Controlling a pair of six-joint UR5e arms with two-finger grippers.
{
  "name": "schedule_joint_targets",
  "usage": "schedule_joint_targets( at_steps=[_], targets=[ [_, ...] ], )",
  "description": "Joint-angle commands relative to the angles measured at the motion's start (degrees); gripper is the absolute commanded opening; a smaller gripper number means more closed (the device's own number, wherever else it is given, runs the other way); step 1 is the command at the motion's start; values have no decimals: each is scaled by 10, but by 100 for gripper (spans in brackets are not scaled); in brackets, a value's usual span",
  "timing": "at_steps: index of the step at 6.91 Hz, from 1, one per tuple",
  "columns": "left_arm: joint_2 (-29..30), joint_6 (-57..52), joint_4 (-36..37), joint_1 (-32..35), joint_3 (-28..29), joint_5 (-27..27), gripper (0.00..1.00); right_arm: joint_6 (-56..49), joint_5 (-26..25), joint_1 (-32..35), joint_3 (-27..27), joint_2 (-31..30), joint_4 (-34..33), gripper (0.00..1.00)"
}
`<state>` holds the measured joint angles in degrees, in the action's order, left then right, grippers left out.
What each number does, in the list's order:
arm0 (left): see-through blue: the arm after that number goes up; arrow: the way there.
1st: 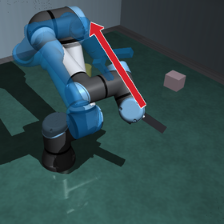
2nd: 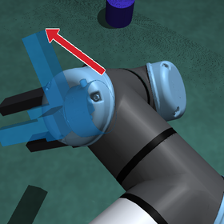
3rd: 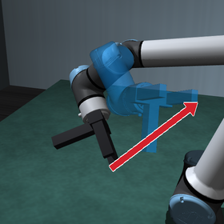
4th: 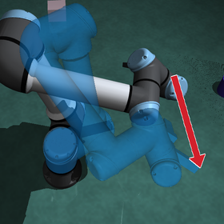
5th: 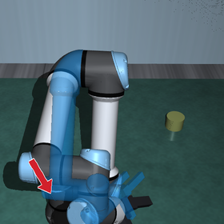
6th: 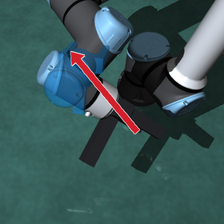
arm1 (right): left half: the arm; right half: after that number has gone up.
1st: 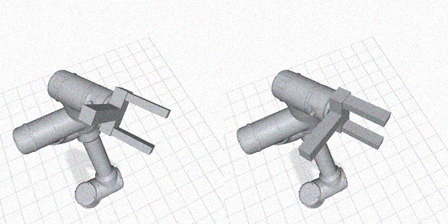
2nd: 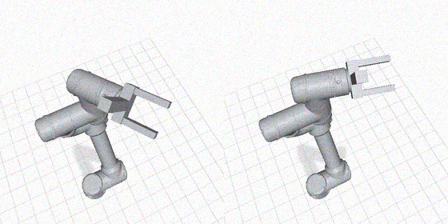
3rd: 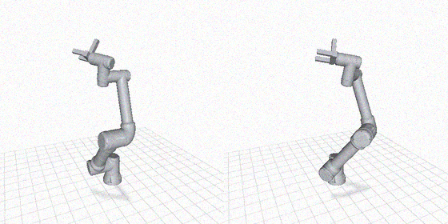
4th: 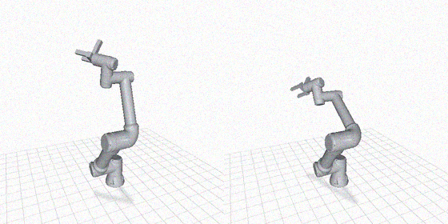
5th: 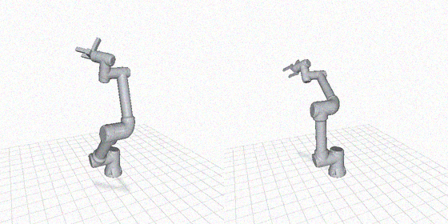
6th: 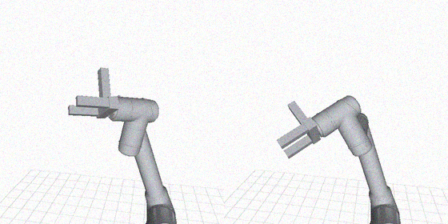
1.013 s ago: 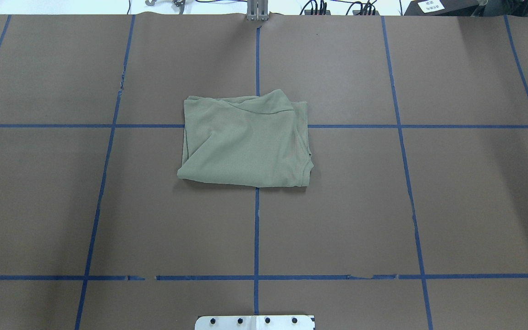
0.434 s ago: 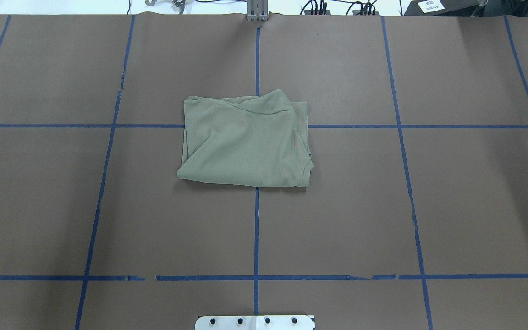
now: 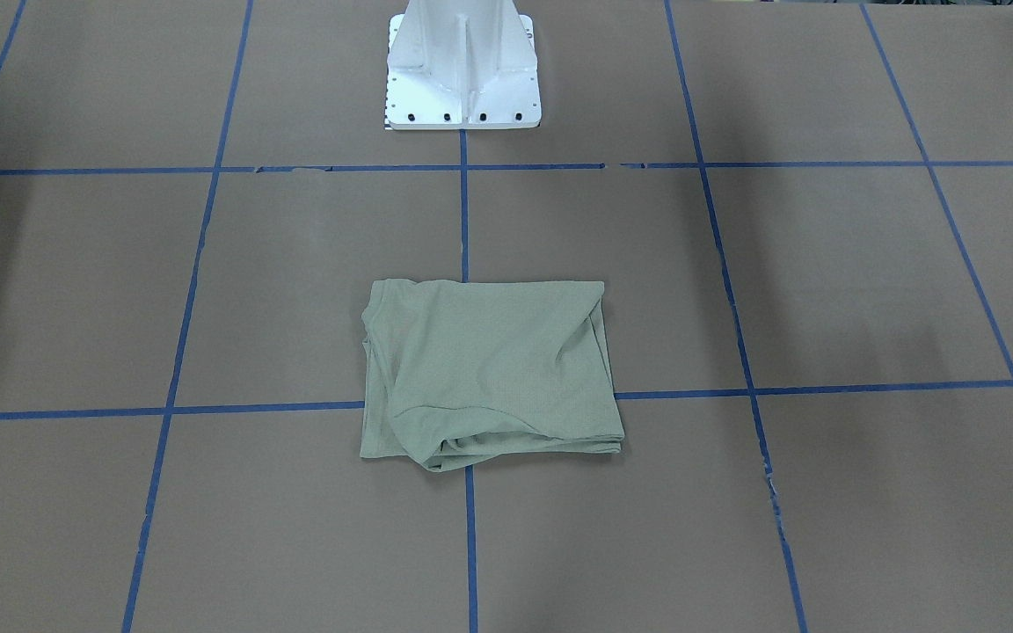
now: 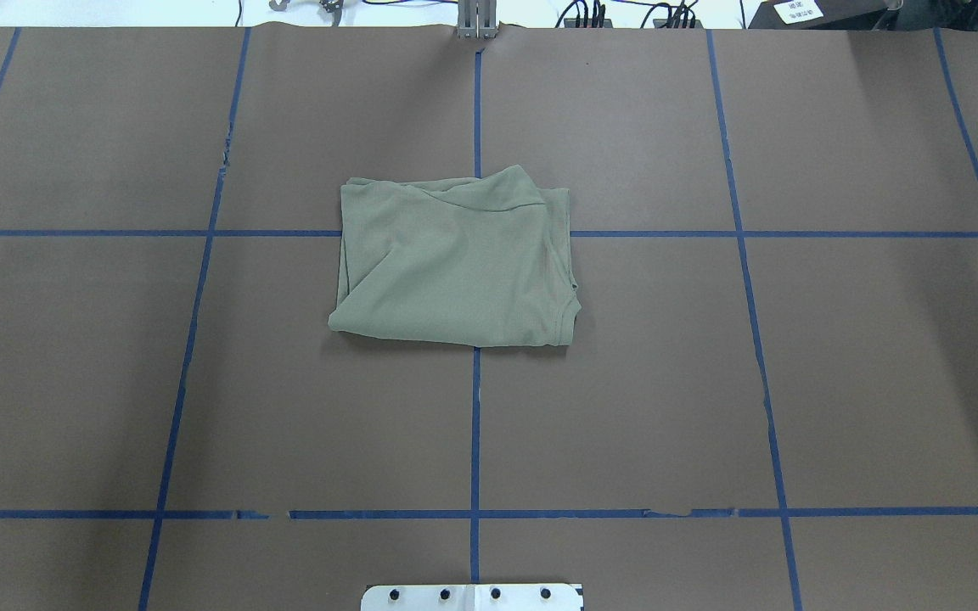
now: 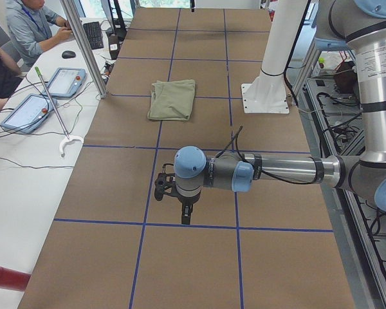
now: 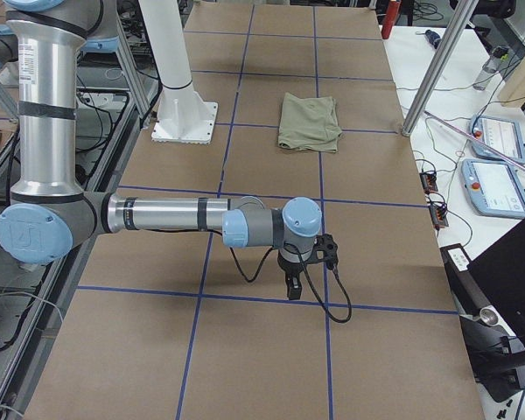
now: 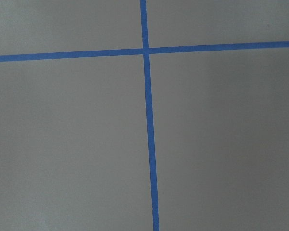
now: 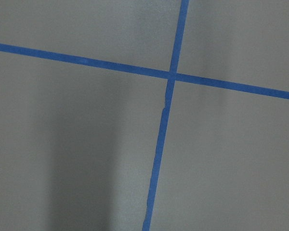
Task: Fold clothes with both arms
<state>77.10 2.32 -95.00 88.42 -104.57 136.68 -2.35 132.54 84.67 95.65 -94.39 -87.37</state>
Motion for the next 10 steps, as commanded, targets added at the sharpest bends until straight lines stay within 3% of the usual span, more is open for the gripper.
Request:
schedule_joint_targets(
  at_steps=[1, 10],
  targets=[
    [0, -2, -2, 0, -2, 0, 100, 0, 0, 0, 3, 0, 0, 100],
    [-7, -1, -1, -1, -23, -4, 100, 1, -1, 0, 2, 1, 1, 100]
  ],
)
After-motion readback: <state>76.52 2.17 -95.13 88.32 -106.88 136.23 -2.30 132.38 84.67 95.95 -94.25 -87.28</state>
